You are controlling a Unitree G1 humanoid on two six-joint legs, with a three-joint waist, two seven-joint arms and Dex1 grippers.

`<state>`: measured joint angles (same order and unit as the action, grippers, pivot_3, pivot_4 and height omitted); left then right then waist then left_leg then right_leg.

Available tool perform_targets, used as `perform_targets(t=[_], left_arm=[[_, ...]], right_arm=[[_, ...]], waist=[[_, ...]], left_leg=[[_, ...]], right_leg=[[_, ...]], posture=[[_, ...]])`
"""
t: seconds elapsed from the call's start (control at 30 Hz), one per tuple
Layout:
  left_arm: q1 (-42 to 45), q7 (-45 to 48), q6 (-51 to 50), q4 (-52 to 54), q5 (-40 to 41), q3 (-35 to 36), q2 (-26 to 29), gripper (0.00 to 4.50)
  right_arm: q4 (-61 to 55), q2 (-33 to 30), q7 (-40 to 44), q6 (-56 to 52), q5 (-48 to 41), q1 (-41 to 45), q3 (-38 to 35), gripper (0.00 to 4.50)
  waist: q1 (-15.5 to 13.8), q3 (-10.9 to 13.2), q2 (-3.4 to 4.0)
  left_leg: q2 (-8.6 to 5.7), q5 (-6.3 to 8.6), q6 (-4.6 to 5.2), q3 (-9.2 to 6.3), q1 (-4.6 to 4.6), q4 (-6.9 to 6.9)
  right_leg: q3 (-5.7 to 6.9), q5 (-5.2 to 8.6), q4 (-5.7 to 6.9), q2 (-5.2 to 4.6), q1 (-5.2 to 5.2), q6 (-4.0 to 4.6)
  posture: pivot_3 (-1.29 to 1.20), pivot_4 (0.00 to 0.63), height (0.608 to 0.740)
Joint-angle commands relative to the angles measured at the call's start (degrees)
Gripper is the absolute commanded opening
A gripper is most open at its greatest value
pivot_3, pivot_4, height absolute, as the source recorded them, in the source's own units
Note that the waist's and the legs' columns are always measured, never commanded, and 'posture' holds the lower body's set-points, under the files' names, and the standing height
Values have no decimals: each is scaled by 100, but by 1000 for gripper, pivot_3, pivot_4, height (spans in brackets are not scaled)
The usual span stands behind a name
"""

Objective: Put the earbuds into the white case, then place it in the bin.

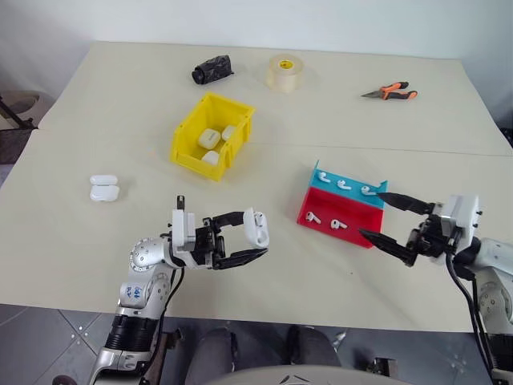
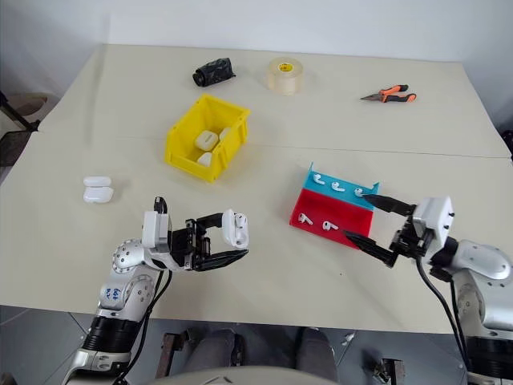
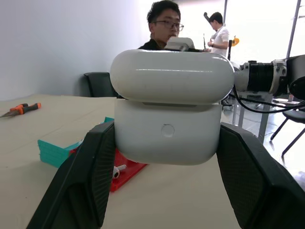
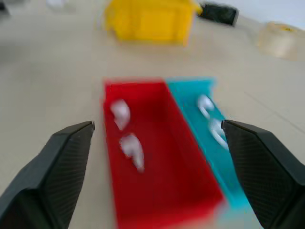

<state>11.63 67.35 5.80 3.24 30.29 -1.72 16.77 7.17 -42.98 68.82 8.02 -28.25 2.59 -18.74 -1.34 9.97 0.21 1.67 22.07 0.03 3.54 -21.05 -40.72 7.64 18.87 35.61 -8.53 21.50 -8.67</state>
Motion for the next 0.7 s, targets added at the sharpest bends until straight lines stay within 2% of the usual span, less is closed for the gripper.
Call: perform_targets(t=[0.03,0.1,0.27,0.33,0.43,0.53,0.7], left_arm=[[-65,-119,103,311,42,51,22,2783],[-64,-124,133,315,30,26,25,2783],[35,-149,190,270,-27,-82,-48,2783],[81,-164,206,267,-31,-121,-87,2783],[100,-157,249,265,-56,-217,-150,2783],[110,-165,292,236,-108,-328,-226,2783],[174,-208,375,175,-158,-430,-344,2783]], right_arm=[[515,-157,138,614,237,140,-186,4471],[380,-228,25,374,294,383,-13,4471],[-355,-815,-206,-1676,283,1104,611,4471],[-397,-1193,-291,-2361,811,1657,1161,4471],[8,-1407,-41,-3094,1326,2966,1978,4471],[849,-1336,75,-3224,2214,4090,2842,4471],[2642,-818,288,-2418,3285,5488,3795,4471]], waist=[[7,0,1],[36,-1,3],[89,-3,10],[86,-3,10],[79,-1,14],[43,-1,13],[68,-1,13]], left_leg=[[0,0,0,1,0,0],[3,0,0,2,3,0],[7,0,-1,3,6,-1],[7,0,-1,0,4,-6],[6,0,0,-3,-3,-15],[6,0,0,-6,-5,-11],[2,0,0,-4,-12,-8]], right_leg=[[0,0,0,0,0,0],[0,0,1,1,0,0],[-1,0,6,1,1,0],[0,0,6,1,0,0],[1,0,4,0,1,0],[5,0,4,1,3,0],[7,0,-2,-1,6,0]], posture=[[0,150,740],[0,150,740],[0,150,740],[0,150,740],[0,150,740],[0,150,740],[0,150,740]])
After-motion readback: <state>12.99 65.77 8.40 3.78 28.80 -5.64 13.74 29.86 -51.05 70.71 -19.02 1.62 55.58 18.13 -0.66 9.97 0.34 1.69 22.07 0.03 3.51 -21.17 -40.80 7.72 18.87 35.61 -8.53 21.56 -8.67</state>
